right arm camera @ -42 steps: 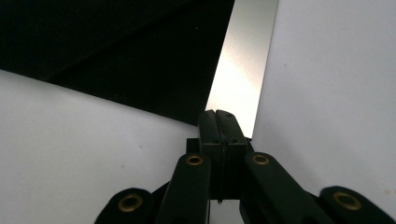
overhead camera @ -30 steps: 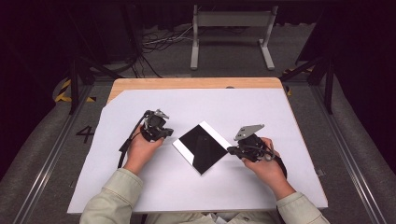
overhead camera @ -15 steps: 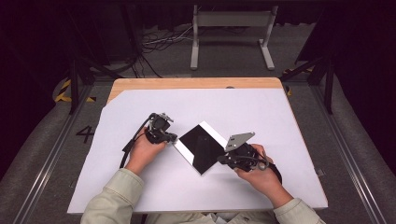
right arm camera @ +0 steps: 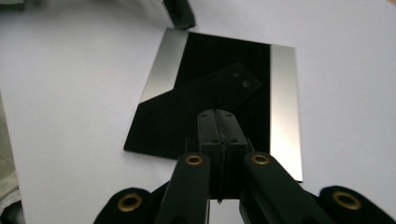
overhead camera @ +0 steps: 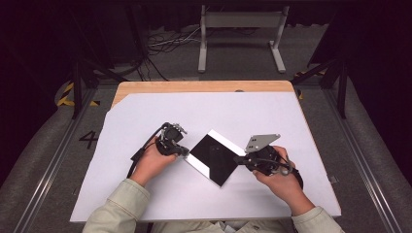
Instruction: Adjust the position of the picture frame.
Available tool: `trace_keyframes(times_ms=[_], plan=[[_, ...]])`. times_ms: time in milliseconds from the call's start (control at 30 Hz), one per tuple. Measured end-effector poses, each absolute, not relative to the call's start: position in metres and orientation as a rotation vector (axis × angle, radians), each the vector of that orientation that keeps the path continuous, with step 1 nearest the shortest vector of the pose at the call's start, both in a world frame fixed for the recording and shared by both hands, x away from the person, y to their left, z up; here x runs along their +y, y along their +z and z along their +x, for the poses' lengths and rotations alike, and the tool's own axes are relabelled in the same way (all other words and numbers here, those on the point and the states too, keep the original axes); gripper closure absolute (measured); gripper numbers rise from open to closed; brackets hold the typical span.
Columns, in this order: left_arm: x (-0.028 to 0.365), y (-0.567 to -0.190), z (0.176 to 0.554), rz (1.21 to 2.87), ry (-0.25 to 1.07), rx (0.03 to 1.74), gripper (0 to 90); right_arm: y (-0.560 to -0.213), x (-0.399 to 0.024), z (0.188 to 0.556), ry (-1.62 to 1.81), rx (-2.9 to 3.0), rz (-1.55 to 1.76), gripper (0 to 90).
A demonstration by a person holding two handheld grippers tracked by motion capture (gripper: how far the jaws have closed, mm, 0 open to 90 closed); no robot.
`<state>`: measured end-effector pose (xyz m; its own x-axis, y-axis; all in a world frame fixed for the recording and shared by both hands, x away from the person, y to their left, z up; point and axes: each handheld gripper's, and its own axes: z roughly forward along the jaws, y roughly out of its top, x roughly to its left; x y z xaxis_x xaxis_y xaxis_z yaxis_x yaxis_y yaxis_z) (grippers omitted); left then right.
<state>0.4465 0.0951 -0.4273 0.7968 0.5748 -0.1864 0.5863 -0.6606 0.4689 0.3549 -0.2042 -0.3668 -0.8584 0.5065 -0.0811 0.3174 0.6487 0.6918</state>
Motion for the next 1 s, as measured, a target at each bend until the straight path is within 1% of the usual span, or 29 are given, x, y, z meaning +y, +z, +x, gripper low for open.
trace_keyframes(times_ms=[133,267,400,500,567,600,733,867,1000], plan=[[0.086,-0.427,0.434,2.494,-0.087,0.806,90.0,-0.358,-0.216,0.355,1.036,2.558,0.689,90.0],[0.077,-0.427,0.424,2.508,-0.109,0.767,90.0,-0.35,-0.227,0.355,1.056,2.514,0.711,90.0],[0.071,-0.427,0.417,2.508,-0.161,0.727,90.0,-0.345,-0.237,0.357,1.07,2.481,0.743,90.0],[0.065,-0.427,0.411,2.51,-0.184,0.697,90.0,-0.343,-0.241,0.357,1.079,2.465,0.757,90.0],[0.062,-0.428,0.408,2.505,-0.217,0.677,90.0,-0.342,-0.242,0.356,1.077,2.459,0.759,90.0],[0.057,-0.428,0.406,2.504,-0.243,0.639,90.0,-0.342,-0.243,0.356,1.073,2.455,0.759,90.0],[0.047,-0.428,0.399,2.508,-0.255,0.604,90.0,-0.341,-0.245,0.356,1.073,2.447,0.767,90.0],[0.038,-0.431,0.395,2.473,-0.301,0.561,90.0,-0.34,-0.248,0.357,1.072,2.441,0.773,90.0],[0.033,-0.434,0.394,2.433,-0.334,0.564,90.0,-0.34,-0.249,0.357,1.068,2.438,0.78,90.0]])
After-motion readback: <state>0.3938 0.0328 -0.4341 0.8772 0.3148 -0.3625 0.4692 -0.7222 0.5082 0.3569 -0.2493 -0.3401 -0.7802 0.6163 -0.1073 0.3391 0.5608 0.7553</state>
